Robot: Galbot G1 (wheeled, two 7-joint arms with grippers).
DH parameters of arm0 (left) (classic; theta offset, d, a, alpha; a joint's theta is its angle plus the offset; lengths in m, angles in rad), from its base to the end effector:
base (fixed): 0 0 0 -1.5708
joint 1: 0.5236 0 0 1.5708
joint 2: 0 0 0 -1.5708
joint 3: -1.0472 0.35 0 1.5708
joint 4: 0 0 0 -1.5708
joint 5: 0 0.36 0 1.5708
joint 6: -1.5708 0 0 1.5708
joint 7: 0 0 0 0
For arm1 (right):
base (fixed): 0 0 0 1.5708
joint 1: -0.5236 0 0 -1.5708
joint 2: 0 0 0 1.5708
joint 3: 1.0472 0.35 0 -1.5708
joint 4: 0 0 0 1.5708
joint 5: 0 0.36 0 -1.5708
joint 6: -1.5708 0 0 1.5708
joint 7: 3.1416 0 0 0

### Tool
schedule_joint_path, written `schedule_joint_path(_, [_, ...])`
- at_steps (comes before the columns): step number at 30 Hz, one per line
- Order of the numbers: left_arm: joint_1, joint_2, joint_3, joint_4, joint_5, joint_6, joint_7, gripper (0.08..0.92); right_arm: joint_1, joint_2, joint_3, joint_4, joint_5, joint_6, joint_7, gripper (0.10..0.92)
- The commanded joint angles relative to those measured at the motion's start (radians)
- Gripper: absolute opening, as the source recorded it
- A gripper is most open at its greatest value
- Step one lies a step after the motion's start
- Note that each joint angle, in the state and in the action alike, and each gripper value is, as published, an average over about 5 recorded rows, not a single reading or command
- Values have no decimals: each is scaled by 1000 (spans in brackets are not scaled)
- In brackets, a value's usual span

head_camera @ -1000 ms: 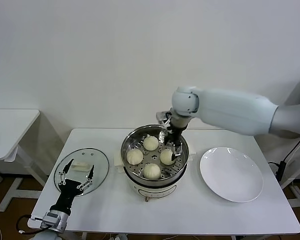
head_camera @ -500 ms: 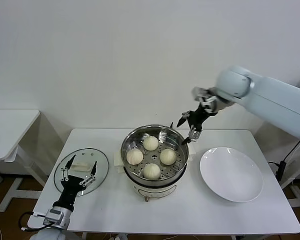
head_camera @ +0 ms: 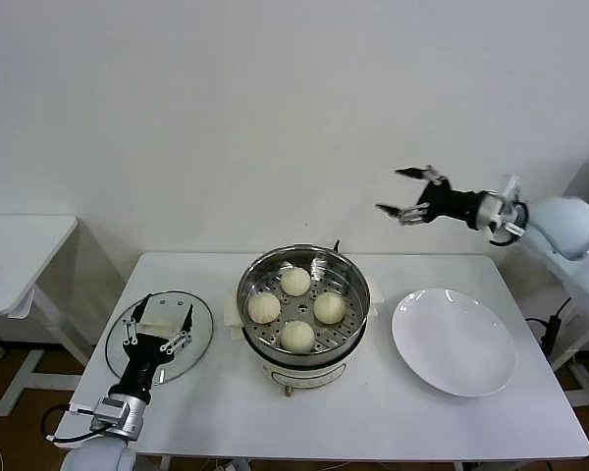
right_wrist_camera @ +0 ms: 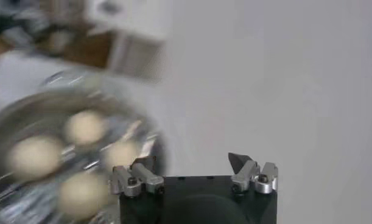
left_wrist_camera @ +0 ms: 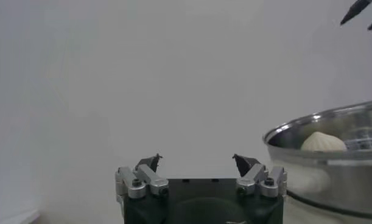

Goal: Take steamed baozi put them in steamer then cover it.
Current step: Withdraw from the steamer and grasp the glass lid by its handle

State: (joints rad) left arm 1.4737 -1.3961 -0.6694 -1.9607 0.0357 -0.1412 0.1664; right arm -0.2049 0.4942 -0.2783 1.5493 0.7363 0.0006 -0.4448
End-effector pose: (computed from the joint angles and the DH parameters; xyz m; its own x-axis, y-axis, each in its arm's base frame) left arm 0.2166 0.0847 -0.3198 -0.9886 0.1300 -0.0765 0.1052 0.9577 0.2677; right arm 0.4631 -0.1922 -0.0778 -0.7472 -0.6524 0.1266 -0.6223 0.6200 -0.4779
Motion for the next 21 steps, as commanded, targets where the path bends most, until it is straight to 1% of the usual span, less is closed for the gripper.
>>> schedule_joint_path(1, [-8, 1, 21, -9, -9, 9, -33, 823, -722, 82, 739, 108, 16, 215, 468, 823])
schedule_joint_path(7, [3, -12, 40, -8, 13, -38, -37, 823, -869, 272, 880, 224, -43, 233, 547, 823])
schedule_joint_path(13, [10, -19, 51, -6, 18, -62, -40, 823, -1018, 466, 911, 311, -117, 293, 617, 823])
schedule_joint_path(21, [-1, -26, 63, 14, 40, -83, -48, 823, -1179, 674, 861, 316, -286, 435, 663, 823])
